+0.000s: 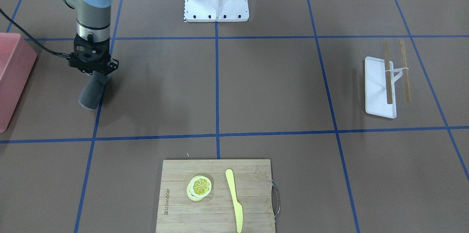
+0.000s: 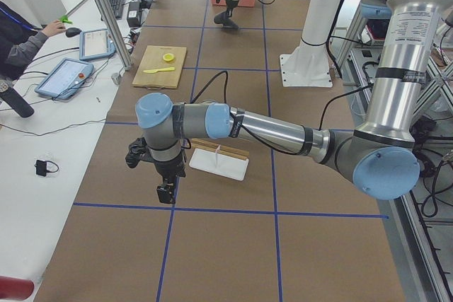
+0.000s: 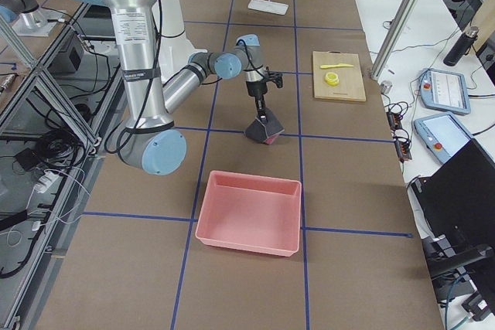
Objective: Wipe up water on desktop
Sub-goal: 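Wipe the table surface back and forth with the cloth in the right gripper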
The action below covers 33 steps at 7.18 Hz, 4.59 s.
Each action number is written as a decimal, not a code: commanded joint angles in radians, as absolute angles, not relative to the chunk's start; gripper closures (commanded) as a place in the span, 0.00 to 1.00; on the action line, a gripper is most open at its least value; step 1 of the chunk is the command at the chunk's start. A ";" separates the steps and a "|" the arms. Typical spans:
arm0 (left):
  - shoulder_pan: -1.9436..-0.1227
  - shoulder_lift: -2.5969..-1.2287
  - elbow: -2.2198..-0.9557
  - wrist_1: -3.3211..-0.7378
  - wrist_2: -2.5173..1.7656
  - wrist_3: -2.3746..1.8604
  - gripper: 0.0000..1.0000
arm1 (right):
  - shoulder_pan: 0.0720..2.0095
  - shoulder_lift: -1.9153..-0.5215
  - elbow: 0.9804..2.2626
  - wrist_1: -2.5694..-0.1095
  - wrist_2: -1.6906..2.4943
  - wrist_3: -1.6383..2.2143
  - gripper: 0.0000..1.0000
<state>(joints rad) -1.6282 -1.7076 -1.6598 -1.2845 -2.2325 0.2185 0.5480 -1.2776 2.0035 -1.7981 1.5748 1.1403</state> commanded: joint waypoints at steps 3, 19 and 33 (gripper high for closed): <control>-1.655 -1.675 -1.664 -1.290 -2.287 0.218 0.01 | 0.385 -0.960 1.840 -1.761 1.522 1.538 1.00; -1.655 -1.675 -1.667 -1.290 -2.289 0.221 0.01 | 0.394 -1.361 2.057 -1.821 1.459 1.276 1.00; -1.661 -1.580 -1.749 -1.310 -2.425 0.067 0.01 | 0.394 -1.513 2.155 -1.957 1.448 1.339 1.00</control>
<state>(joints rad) -1.6613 -1.5800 -1.7521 -1.3091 -2.4258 0.0674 0.3933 -1.3910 2.0980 -1.9381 1.4503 1.3711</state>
